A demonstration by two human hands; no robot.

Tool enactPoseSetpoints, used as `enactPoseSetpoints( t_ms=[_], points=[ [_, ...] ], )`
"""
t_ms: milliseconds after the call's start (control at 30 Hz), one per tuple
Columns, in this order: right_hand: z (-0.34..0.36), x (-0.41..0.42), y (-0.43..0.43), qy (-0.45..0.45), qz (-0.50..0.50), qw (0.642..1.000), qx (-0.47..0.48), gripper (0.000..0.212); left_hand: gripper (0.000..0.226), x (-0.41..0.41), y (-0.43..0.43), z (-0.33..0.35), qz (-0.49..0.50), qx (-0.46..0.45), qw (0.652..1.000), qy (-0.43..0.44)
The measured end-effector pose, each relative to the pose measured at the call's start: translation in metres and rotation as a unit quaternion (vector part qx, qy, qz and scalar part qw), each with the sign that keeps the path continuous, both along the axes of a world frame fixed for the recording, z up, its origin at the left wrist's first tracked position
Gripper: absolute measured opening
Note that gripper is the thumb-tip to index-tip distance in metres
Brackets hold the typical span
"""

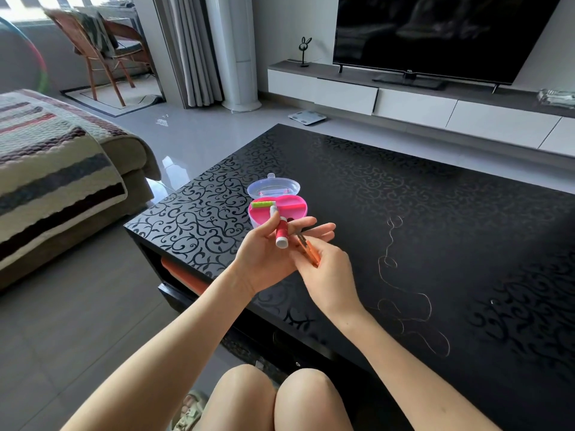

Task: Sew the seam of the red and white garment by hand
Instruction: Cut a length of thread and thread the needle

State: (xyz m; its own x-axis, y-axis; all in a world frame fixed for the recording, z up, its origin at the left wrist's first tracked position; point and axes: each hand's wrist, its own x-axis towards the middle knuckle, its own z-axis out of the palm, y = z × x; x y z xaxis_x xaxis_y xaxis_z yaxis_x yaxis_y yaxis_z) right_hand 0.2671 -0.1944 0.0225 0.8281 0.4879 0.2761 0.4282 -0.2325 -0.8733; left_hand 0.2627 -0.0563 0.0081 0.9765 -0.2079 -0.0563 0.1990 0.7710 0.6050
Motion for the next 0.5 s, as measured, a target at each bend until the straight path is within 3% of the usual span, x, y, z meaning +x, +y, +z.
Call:
enactPoseSetpoints(
  t_ms=[133,300,500],
  points=[
    [-0.003,0.007,0.003,-0.018,-0.046,0.999,-0.006,0.011,0.062,-0.003,-0.003,0.004,-0.016,-0.004,1.000,-0.002],
    [0.003,0.016,-0.007,0.006,-0.029,0.999,-0.010,0.013,0.044,-0.008,0.003,0.006,-0.020,-0.011,0.999,0.032],
    [0.015,0.029,-0.020,-0.014,-0.056,0.997,-0.058,0.020,0.032,-0.010,0.011,0.008,0.050,0.006,0.987,0.152]
  ],
)
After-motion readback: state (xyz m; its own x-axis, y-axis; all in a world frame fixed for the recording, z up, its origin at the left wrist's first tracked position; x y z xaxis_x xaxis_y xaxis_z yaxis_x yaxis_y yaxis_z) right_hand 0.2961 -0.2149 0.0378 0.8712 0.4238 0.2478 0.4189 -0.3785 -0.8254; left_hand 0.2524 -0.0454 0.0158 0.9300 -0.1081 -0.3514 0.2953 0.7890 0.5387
